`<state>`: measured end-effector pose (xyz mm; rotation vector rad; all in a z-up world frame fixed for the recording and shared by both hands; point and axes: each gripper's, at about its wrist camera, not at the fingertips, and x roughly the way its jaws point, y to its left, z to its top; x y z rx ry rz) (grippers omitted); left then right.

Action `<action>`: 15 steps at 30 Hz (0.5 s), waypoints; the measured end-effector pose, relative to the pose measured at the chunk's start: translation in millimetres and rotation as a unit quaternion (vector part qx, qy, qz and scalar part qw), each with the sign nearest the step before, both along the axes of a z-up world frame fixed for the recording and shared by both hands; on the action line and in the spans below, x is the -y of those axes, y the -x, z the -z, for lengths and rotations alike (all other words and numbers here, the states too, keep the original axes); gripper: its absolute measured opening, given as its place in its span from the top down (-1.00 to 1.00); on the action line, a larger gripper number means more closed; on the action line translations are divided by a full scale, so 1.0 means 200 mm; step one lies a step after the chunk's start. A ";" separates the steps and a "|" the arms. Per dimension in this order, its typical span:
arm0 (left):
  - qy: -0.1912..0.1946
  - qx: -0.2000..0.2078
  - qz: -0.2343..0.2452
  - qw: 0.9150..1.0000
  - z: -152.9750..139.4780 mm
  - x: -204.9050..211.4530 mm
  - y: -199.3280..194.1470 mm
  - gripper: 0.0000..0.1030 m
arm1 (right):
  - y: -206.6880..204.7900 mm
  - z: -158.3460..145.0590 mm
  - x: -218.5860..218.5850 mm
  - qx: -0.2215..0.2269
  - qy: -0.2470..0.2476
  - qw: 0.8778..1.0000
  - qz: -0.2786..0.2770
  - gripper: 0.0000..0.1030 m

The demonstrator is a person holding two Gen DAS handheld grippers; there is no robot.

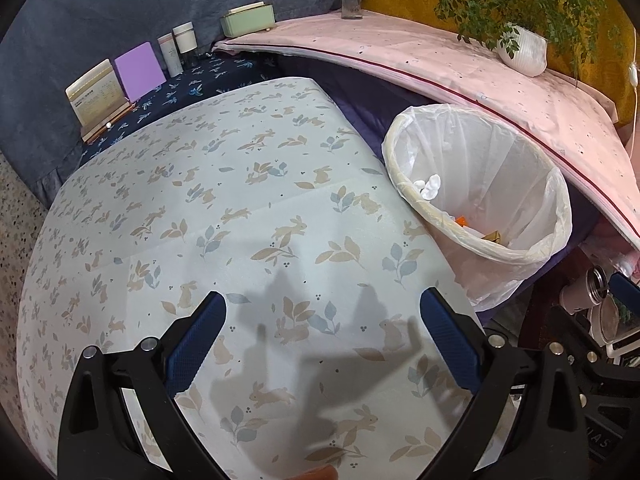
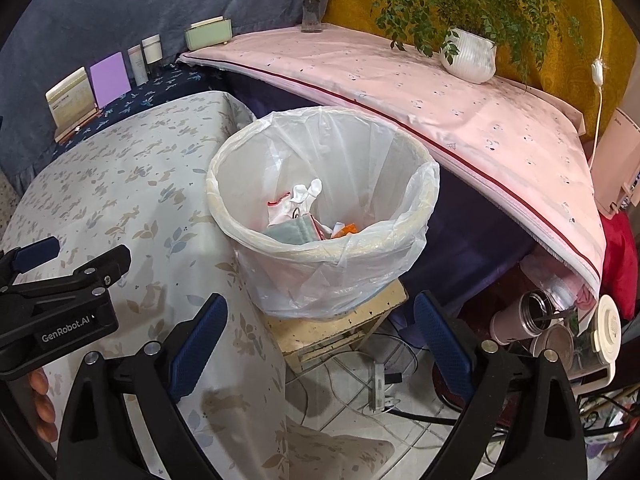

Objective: Collect trash

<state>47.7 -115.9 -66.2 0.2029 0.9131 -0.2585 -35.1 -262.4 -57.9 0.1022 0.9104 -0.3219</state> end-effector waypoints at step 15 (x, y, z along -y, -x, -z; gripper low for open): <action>0.011 -0.008 -0.002 1.000 -0.02 -0.01 0.02 -0.81 | 0.00 -0.02 -0.01 0.009 0.002 1.000 -0.006 -0.76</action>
